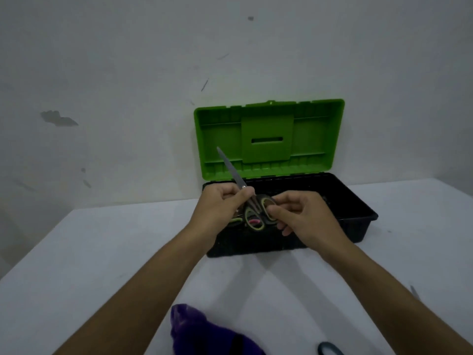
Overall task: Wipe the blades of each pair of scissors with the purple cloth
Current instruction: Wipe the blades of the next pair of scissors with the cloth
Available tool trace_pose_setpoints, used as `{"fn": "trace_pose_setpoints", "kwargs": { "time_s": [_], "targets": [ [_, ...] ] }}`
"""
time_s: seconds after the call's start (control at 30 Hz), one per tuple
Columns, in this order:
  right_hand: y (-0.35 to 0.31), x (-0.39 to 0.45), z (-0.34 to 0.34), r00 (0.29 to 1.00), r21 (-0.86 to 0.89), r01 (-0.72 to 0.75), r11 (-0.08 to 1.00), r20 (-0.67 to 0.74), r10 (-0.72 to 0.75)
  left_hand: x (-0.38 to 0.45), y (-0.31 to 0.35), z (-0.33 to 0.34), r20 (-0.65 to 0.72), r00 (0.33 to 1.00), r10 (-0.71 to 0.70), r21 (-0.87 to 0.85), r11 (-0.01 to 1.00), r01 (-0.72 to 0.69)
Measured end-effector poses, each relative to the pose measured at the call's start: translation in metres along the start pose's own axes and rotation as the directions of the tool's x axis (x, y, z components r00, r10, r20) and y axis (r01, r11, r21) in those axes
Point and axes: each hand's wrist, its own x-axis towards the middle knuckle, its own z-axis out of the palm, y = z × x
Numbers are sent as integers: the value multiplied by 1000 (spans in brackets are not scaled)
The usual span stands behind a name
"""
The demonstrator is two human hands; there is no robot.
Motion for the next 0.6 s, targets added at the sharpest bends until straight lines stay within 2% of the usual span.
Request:
{"fn": "trace_pose_setpoints", "kwargs": {
  "time_s": [0.13,0.2,0.33,0.47,0.6],
  "targets": [
    [16,36,-40,999,-214,-52,975,-20,49,52,-5,8,-99,985,-141,-289,951,107],
    [24,51,-61,995,-299,-99,949,-27,95,77,-13,6,-133,976,-175,-321,939,125],
    [41,83,-92,983,-441,-175,880,-25,183,113,-40,12,-29,994,-108,59,992,110],
    [61,111,-100,953,-572,-227,788,38,302,132,-54,32,95,986,-133,342,935,94],
    [83,124,-96,909,-676,-263,688,65,412,137,-58,52,221,970,-98,535,844,-37]
  ]
}}
